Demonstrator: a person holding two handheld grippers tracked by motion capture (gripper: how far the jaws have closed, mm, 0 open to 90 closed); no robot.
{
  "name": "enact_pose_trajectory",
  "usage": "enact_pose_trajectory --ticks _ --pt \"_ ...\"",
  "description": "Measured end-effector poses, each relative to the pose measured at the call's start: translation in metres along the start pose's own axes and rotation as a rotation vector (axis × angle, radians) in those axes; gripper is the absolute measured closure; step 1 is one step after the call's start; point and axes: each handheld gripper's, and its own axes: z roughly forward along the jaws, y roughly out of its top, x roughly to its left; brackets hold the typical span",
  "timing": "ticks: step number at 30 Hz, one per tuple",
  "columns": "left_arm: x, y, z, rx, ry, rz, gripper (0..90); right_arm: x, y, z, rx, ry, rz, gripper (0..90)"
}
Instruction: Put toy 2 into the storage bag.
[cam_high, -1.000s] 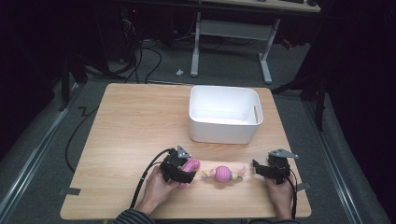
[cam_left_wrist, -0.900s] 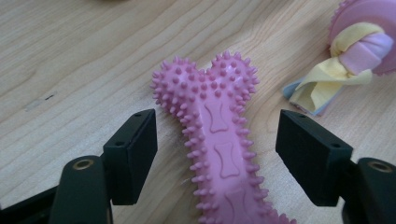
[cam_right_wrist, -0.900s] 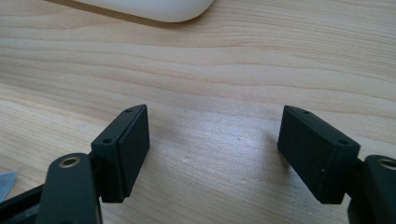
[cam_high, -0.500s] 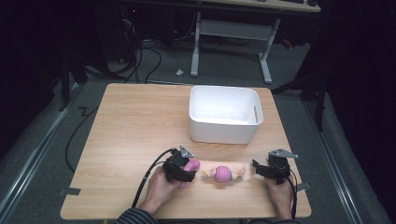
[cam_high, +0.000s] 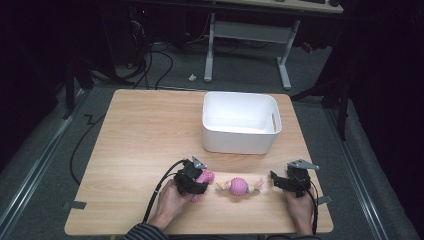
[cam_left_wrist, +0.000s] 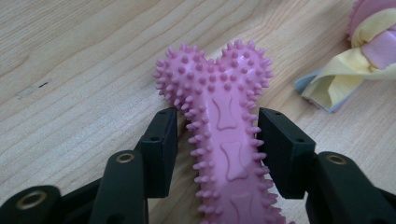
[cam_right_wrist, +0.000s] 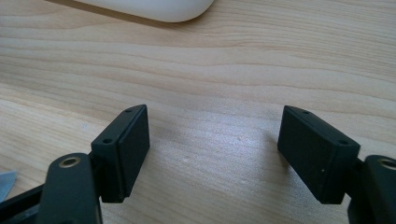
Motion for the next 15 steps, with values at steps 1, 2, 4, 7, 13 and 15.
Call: enact_pose_trajectory --ticks 1,2,4,7,13,15 --pt "-0.0003 0.0005 -0.0006 0.002 -0.007 0.004 50.7 0.0 0.0 0.0 0.0 0.0 0.0 25.4" --pt "-0.0012 0.0007 -0.0015 -0.001 0.0 0.009 54.6 0.0 0.0 0.0 0.0 0.0 0.0 25.5" --pt "-0.0014 0.0012 -0.002 0.004 0.001 0.017 57.6 0.0 0.0 0.0 0.0 0.001 -0.001 25.5" --pt "-0.001 0.0021 -0.0024 0.011 -0.003 0.019 58.2 0.0 0.0 0.0002 -0.004 0.004 -0.006 25.5" --pt "0.0003 0.003 -0.005 0.028 -0.014 0.028 58.7 0.0001 0.0 0.0002 -0.004 0.004 -0.005 25.5" --pt "0.0005 0.0032 -0.0062 0.03 -0.013 0.031 58.8 0.0002 -0.0001 0.0003 -0.005 0.005 -0.008 25.5"
